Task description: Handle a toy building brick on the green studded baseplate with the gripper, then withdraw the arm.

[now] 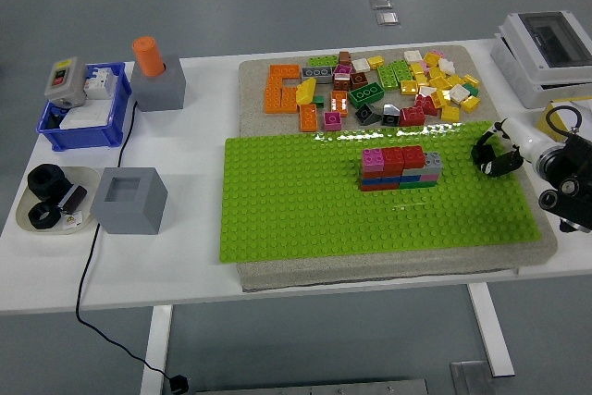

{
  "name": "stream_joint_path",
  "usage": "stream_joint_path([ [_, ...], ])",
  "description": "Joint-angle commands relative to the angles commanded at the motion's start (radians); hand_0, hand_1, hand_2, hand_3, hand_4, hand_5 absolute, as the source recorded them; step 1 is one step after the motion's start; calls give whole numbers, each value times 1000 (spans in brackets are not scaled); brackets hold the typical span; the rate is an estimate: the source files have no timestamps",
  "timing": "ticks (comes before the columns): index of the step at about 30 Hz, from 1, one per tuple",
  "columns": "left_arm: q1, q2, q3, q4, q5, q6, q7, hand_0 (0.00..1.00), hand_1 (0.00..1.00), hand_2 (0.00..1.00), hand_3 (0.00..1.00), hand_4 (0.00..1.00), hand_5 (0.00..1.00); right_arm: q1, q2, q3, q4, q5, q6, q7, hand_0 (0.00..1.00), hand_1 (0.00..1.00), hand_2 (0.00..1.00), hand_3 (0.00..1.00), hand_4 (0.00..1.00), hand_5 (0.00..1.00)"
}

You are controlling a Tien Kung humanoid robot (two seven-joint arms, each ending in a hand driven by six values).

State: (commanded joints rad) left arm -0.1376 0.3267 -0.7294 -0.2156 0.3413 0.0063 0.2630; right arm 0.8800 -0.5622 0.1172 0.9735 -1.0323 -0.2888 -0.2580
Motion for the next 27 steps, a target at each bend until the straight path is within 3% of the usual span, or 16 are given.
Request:
stream_joint_path([
  [18,0,-1,2,0,0,0,-3,768,713,679,774,796,536,-2,4,10,-10,5,9,-4,817,909,918,650,673,92],
  [19,0,-1,1,0,0,0,-3,768,712,678,773,796,536,-2,4,11,-10,6,10,-4,817,908,913,643,635,58],
  [27,2,-1,2,0,0,0,-3,769,713,679,773,798,538,-6,5,18,-13,1,19,-11,817,906,910,634,626,20],
])
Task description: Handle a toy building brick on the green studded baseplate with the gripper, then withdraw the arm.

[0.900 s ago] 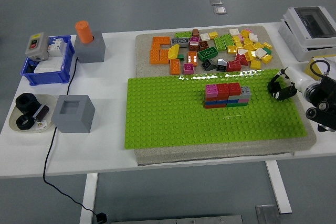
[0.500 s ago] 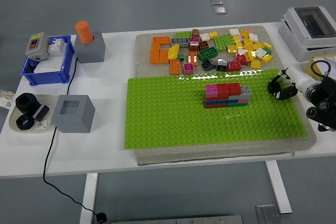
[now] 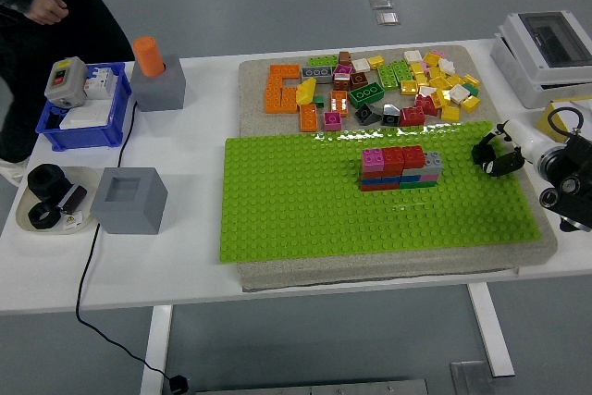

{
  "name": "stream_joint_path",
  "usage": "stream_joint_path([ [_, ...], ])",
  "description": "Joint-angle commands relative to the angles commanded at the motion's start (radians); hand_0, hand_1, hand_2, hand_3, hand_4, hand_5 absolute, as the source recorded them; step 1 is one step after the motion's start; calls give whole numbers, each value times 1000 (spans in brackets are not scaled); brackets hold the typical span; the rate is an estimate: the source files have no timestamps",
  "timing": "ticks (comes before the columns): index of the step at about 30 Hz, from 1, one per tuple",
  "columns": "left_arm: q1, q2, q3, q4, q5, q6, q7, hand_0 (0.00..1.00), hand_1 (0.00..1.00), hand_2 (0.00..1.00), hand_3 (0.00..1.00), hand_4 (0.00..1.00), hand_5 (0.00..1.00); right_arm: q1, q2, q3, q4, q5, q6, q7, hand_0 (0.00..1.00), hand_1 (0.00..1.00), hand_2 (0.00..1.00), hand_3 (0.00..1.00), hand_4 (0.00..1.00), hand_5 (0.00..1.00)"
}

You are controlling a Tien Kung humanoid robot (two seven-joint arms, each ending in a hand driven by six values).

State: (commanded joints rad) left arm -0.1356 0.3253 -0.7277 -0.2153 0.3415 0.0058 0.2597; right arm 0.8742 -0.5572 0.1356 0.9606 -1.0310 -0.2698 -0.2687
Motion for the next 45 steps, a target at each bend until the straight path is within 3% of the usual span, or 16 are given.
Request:
stream_joint_path([
  [12,1,0,1,1,0,2,-4,769,713,678,771,799,538,3,-7,-9,10,6,-16,5,814,904,906,562,635,5],
  [19,1,-1,-1,1,0,6,-6,769,713,679,771,798,538,2,-22,-57,26,48,-88,45,814,902,905,545,632,18],
  [27,1,-2,0,1,-2,6,-7,769,713,679,770,799,537,1,-29,-81,39,66,-125,67,813,902,903,547,621,14],
  [30,2,-3,1,1,-3,7,-7,769,713,679,770,798,536,-3,-39,-110,56,77,-170,91,813,902,902,555,589,2],
  [34,3,-4,1,1,-5,8,-8,769,713,679,770,798,536,-9,-64,-78,103,22,-196,79,816,902,900,553,572,2],
  [45,8,-6,1,1,-8,11,-9,769,713,678,769,798,532,-21,-131,25,298,-177,-198,0,816,904,899,552,562,2],
])
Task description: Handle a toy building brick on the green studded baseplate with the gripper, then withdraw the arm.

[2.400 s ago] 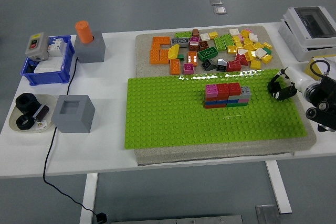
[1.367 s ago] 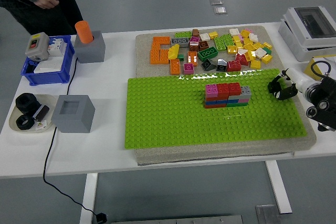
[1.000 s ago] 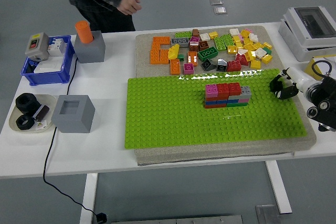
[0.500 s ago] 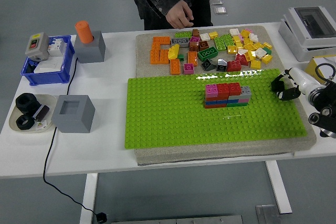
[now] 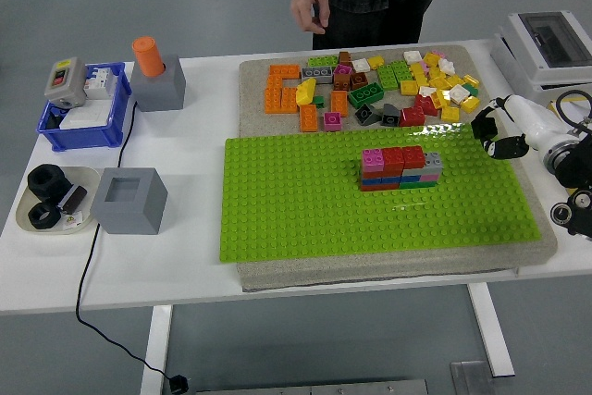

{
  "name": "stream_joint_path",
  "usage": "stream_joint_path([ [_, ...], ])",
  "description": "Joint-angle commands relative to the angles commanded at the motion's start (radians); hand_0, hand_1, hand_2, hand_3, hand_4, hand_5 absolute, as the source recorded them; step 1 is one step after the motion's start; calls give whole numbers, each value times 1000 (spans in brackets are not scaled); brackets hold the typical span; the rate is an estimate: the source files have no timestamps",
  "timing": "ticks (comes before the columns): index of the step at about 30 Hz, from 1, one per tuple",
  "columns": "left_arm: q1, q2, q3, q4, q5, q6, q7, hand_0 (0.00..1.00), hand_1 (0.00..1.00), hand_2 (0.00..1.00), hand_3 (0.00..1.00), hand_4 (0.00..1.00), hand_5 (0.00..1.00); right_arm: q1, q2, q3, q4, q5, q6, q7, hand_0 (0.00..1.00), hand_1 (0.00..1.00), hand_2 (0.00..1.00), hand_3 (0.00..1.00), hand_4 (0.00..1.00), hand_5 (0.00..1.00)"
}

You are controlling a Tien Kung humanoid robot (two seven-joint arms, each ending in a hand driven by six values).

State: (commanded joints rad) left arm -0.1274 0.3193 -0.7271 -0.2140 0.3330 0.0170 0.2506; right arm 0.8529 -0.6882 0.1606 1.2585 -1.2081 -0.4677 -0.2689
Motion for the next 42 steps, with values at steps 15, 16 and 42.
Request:
stream_joint_path([
  [15,3,2,-3,0,-2,4,-1,768,713,678,769,798,526,-3,-33,-15,182,-27,15,-46,814,902,897,550,551,2],
  [16,3,2,-4,0,-2,5,-1,768,713,678,769,798,526,-1,-30,-22,184,-22,15,-44,814,902,897,550,551,2],
  [42,4,3,-10,-1,9,6,1,766,713,678,769,798,532,7,31,-72,141,43,6,-10,812,900,891,552,552,2],
])
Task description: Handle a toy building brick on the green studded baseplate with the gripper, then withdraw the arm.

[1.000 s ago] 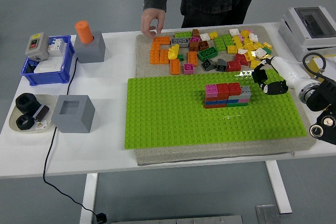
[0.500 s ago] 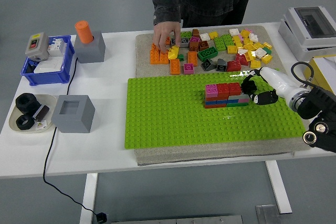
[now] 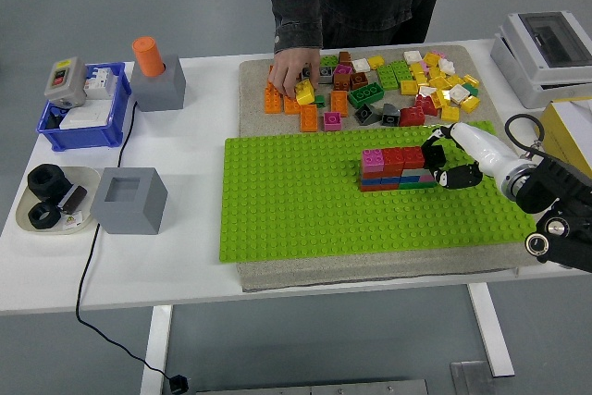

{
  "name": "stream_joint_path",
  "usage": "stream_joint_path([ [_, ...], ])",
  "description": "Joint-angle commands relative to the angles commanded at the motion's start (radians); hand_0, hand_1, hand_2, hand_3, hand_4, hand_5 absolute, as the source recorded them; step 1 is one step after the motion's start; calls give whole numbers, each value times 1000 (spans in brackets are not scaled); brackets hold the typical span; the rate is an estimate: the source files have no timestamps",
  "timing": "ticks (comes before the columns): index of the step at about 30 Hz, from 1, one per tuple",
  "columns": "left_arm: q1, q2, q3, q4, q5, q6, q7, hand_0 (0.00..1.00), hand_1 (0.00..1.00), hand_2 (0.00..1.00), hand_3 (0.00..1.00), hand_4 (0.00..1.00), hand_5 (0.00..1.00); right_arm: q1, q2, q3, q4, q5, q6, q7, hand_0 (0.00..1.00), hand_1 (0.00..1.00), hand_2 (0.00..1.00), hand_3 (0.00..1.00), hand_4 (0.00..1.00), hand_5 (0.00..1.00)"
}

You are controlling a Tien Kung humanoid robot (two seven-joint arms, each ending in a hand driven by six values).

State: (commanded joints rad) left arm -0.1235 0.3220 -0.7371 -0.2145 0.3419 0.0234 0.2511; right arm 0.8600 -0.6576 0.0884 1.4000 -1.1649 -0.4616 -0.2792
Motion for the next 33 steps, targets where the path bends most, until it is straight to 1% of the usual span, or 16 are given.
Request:
stream_joint_path([
  [13,-1,1,2,0,-1,-1,0,766,712,678,770,795,537,5,5,-6,-10,16,-3,11,809,895,888,550,556,2],
  [14,-1,1,3,0,-2,-1,-1,766,712,677,769,795,539,5,6,-7,-11,17,-4,12,807,895,888,606,564,2],
  [19,-3,1,5,0,-5,-1,-1,766,712,677,769,795,539,6,6,-8,-11,20,-4,13,807,895,888,606,564,2],
  [20,-3,1,5,0,-6,-2,-1,766,711,676,769,796,540,7,7,-9,-10,20,-3,13,810,896,895,668,528,16],
  [25,-4,2,6,0,-7,-2,-2,766,711,676,769,796,540,8,7,-9,-12,21,0,10,810,896,895,668,528,16],
  [26,-5,2,6,0,-7,-2,-2,765,711,675,769,794,541,8,7,-8,-12,20,0,10,814,903,910,683,572,34],
  [30,-6,2,7,0,-9,-2,-2,765,711,675,769,794,541,8,7,-7,-13,22,1,10,814,903,910,683,572,34],
  [31,-6,2,7,1,-9,-2,-3,766,710,675,768,793,541,9,7,-7,-13,22,1,11,815,903,912,687,618,49],
  [33,-6,2,8,1,-10,-2,-3,766,710,675,768,793,541,9,7,-7,-13,22,2,11,815,903,912,687,618,49],
])
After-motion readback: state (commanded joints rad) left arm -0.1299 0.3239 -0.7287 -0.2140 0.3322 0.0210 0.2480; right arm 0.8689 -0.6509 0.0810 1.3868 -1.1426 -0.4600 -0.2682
